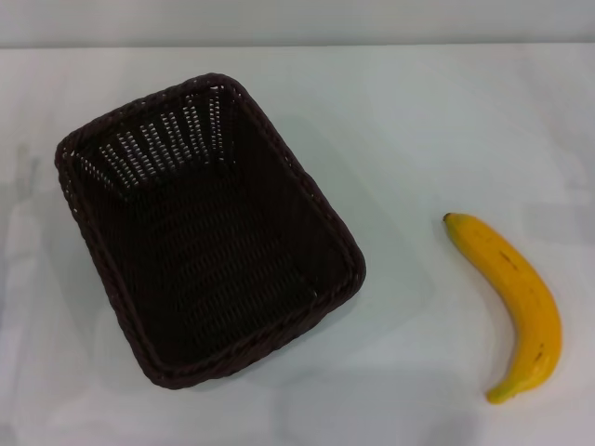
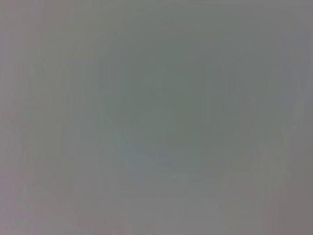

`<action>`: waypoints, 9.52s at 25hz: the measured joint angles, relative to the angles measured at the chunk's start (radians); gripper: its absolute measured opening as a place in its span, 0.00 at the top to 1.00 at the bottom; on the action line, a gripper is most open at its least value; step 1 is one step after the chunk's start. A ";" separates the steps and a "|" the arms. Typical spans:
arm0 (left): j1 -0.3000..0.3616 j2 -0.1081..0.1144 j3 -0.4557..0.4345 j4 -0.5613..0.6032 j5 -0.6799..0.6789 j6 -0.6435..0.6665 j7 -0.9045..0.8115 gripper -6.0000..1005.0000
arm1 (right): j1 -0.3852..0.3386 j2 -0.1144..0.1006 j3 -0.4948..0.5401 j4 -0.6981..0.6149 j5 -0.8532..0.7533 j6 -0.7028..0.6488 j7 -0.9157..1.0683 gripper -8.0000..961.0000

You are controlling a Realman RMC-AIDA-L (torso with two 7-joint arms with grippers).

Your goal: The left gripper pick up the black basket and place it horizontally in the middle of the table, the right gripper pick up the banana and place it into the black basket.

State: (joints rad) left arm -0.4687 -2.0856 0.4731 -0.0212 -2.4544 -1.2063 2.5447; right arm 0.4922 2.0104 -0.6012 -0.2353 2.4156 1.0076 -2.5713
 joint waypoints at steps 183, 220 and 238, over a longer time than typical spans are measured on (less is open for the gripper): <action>-0.257 0.230 0.042 0.407 1.509 -0.019 -2.117 0.68 | 0.080 -0.001 -0.160 0.030 0.010 -0.057 -0.007 0.12; 0.116 0.117 0.031 0.522 0.881 -0.063 -1.423 0.15 | 0.077 0.004 -0.149 0.016 0.032 -0.040 0.003 0.12; 0.165 0.010 0.032 0.358 0.167 -0.022 -0.372 0.15 | -0.114 -0.061 -0.285 -0.135 0.037 0.002 0.676 0.12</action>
State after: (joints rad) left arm -0.3041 -2.0755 0.5047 0.3367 -2.2878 -1.2288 2.1726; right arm 0.3787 1.9493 -0.8864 -0.3706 2.4522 1.0093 -1.8958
